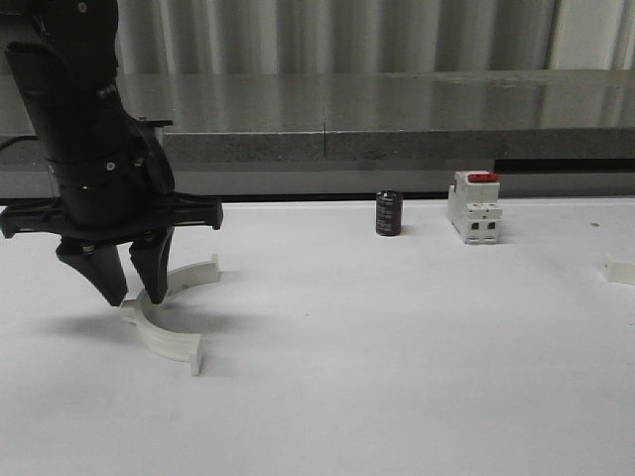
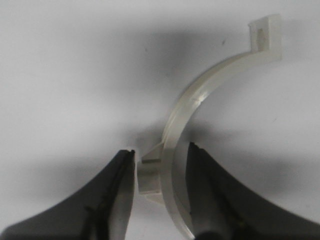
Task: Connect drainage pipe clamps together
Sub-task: 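Carry the clamp half nearer the robot and release it with the left gripper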
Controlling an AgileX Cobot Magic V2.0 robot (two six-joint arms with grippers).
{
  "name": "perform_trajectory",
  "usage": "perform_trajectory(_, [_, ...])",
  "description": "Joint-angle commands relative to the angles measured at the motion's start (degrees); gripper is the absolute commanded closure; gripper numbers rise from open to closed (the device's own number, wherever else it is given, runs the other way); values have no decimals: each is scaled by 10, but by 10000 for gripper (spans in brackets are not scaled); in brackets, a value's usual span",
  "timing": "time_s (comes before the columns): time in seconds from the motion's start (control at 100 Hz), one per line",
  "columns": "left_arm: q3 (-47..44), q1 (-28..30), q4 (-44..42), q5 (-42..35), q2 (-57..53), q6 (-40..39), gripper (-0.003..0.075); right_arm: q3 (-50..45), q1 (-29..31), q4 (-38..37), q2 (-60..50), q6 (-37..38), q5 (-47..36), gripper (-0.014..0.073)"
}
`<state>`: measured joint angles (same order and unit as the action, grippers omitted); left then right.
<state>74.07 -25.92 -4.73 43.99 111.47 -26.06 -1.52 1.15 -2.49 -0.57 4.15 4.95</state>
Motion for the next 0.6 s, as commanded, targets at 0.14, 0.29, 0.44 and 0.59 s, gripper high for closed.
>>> perform_trajectory(0.14, [34,-6,-16,-17,-41,-6,445,9,0,-5,-11,-2,-49,660])
perform_trajectory(0.29, [36,-3,-28,-26,-80,70,490,9,0,-5,-11,-2,-49,660])
perform_trajectory(0.44, [34,21,23,-36,-126,218,629,9,0,-5,-11,-2,-49,660])
perform_trajectory(0.59, [31,53,84,-37,-169,331,741,9,0,-5,-11,-2,-49,660])
